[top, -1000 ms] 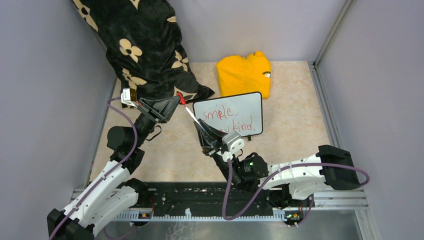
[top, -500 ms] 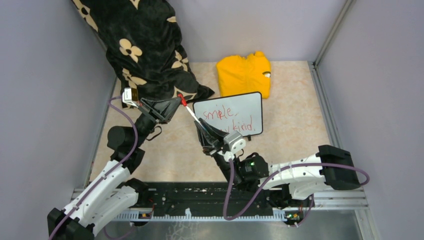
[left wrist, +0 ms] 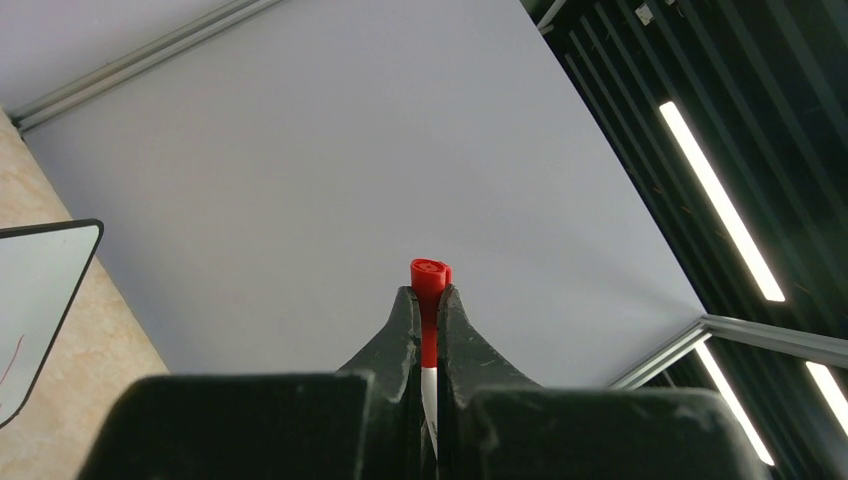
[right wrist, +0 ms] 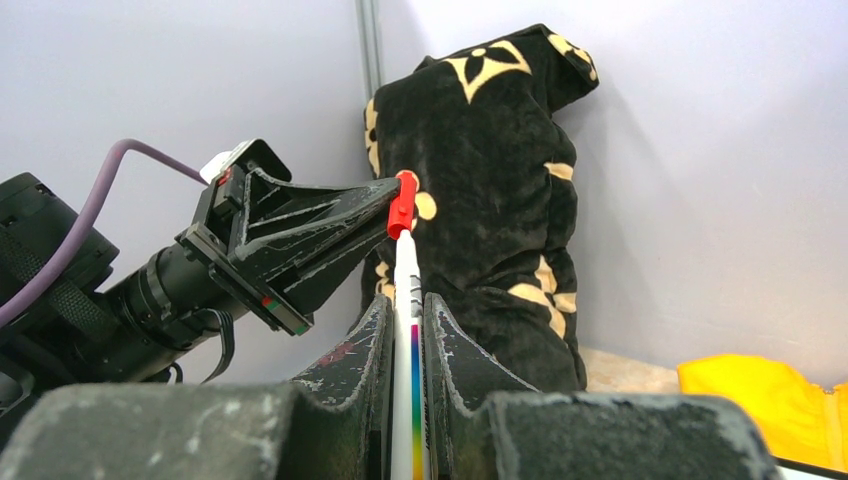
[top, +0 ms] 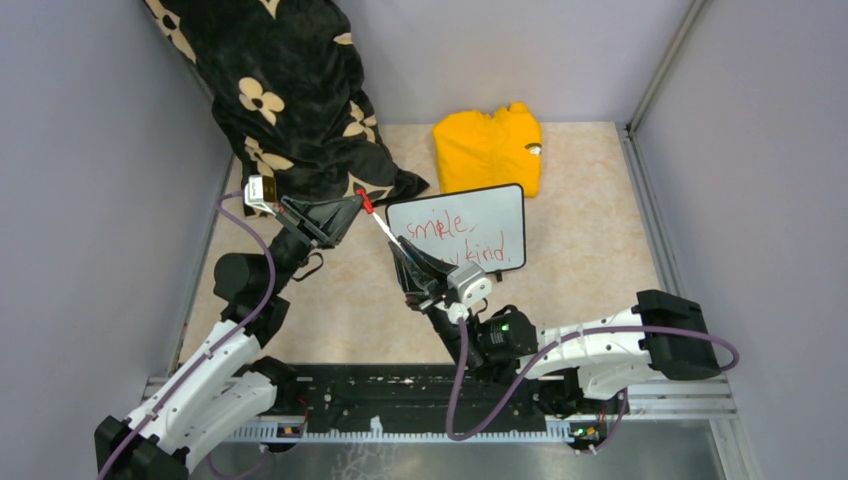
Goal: Write a sentence on the whiteboard
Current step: Close the whiteboard marker at the center of the board.
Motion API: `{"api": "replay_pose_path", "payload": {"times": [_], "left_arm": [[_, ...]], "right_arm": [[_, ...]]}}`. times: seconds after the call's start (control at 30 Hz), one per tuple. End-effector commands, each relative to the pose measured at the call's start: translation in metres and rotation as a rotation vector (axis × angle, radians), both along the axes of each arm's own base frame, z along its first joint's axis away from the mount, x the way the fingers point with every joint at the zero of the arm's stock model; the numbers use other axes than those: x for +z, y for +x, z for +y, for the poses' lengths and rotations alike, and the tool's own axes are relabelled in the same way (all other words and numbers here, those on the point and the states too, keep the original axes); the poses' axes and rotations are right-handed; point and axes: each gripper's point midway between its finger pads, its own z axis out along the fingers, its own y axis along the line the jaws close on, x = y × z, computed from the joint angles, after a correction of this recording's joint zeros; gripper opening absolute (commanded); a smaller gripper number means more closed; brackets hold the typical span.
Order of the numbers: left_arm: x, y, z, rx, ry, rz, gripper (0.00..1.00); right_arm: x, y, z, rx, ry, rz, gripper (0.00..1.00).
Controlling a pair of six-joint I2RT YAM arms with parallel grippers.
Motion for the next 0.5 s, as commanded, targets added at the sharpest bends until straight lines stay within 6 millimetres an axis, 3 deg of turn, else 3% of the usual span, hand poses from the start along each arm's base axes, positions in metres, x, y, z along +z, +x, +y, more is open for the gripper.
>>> {"api": "replay_pose_path", "payload": {"times": [0.0,0.47], "left_arm": [[0.023,-0.015,0.003,-0.025,-0.035,-0.073,0.0],[0.012,-0.016,-0.008,-0.077,-0.003,-0.056,0.0]], "right_arm": [[0.023,-0.003,-0.009,0.003,0.082,-0.003,0.0],[0.033,-0.004,-0.003,-0.005,0.104,-0.033,0.0]]}}
